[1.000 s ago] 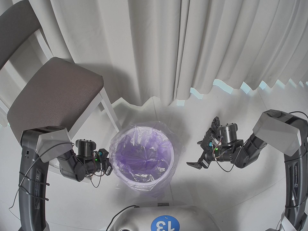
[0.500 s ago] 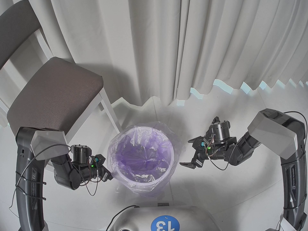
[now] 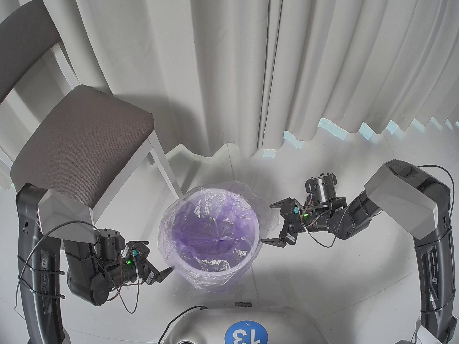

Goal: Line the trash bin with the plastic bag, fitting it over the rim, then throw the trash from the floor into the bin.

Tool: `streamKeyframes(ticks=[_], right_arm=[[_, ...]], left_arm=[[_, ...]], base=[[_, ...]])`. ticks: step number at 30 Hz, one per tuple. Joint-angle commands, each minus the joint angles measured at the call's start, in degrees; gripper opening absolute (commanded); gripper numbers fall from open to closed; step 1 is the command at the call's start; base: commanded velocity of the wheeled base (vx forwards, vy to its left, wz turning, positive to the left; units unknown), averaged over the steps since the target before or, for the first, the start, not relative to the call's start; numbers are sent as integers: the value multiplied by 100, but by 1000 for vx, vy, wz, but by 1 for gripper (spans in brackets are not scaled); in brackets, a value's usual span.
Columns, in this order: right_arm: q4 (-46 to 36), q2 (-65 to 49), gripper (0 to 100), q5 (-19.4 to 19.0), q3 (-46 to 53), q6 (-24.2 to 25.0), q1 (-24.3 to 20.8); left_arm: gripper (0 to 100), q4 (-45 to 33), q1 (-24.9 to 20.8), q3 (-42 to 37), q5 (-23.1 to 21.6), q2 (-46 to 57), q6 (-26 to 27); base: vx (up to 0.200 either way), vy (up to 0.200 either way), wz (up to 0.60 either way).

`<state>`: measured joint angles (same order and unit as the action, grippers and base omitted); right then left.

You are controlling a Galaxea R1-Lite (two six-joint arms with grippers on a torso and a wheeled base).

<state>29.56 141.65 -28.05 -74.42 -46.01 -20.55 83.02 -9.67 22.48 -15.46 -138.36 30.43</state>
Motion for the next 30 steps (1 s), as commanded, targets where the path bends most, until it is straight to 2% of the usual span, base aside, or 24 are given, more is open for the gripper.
streamKeyframes(ticks=[1,5,8,9,10,14,15,23,30], right_arm=[[-196,64,100,-7,-169,-14,-1],[-566,222,100,-34,-503,-31,43],[-610,345,100,-192,-635,-14,43],[-610,424,100,-412,-705,4,-10],[-601,460,100,-456,-740,13,-28],[-618,539,100,-464,-890,13,-116],[-627,565,0,-464,-934,13,-116],[-794,583,0,-464,-1004,74,-107],[-1181,908,0,-464,-1514,127,131]], left_arm=[[100,136,-62,-174,-10,37,16],[100,268,-193,-297,-1,37,25],[100,426,-281,-393,-1,37,16],[100,470,-308,-411,-1,37,16],[100,522,-325,-437,-1,29,16],[100,628,-343,-473,-1,20,16],[100,645,-343,-481,-1,29,16],[100,698,-281,-569,-1,37,16],[100,698,-308,-508,52,55,7]], base=[[0,0,0],[0,0,0],[0,0,0],[0,0,0],[0,0,0],[0,0,0],[0,0,0],[0,0,0],[0,0,0]])
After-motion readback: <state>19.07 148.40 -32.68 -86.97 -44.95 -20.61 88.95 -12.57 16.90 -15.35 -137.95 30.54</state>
